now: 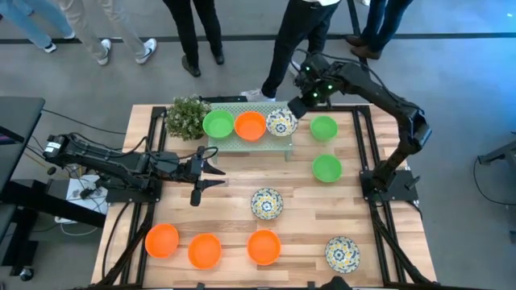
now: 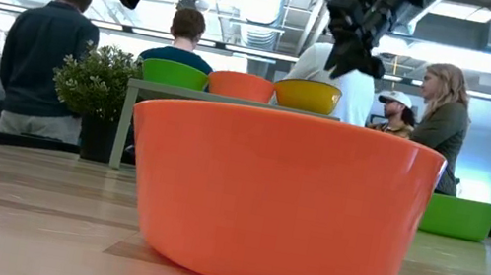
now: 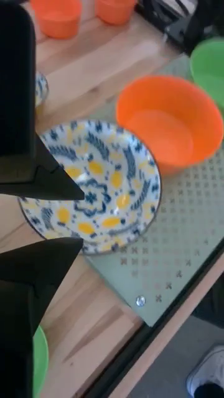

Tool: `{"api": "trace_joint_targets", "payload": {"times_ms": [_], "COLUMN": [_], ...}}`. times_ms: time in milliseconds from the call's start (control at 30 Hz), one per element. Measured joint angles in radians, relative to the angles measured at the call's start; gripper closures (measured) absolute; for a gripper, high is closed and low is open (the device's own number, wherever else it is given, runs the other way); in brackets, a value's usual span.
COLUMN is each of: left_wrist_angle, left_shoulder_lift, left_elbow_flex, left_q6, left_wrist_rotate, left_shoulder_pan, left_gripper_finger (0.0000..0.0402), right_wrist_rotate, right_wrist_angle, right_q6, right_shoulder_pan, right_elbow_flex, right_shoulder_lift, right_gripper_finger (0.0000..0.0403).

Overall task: Pick & Place Mini bowls
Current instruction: Stack the orange bowl on top of the orange bowl on the shelf

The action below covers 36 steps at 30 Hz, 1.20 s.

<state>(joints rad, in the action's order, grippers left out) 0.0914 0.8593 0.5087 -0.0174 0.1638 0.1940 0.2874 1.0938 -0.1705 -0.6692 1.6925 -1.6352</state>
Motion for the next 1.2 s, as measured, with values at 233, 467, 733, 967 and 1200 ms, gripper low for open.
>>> {"api": "trace_joint_targets", "payload": {"times_ms": [233, 467, 733, 967, 1200], "left_wrist_angle": [0.0, 0.0, 0.0, 0.003, 0.003], "left_shoulder_lift": [0.0, 0.0, 0.0, 0.001, 0.073], "left_elbow_flex": [0.0, 0.0, 0.0, 0.0, 0.0], "left_q6": [0.013, 0.057, 0.087, 0.155, 0.254], "left_wrist_rotate": [0.0, -0.001, -0.003, 0.057, 0.072], "left_shoulder_pan": [0.0, 0.001, 0.04, 0.087, 0.131], "left_gripper_finger": [0.028, 0.028, 0.028, 0.028, 0.028], "right_wrist_rotate": [0.0, -0.053, -0.11, -0.109, -0.111], "right_wrist_angle": [0.228, 0.327, 0.216, -0.204, -0.603], "right_q6": [0.116, 0.128, 0.128, 0.054, 0.039], "right_shoulder_pan": [0.072, 0.209, 0.4, 0.54, 0.662], "right_elbow_flex": [0.138, 0.149, 0.021, -0.438, -0.812], "right_shoulder_lift": [0.001, 0.03, 0.188, 0.456, 0.565], "right_gripper_finger": [0.03, 0.03, 0.03, 0.03, 0.03]}}
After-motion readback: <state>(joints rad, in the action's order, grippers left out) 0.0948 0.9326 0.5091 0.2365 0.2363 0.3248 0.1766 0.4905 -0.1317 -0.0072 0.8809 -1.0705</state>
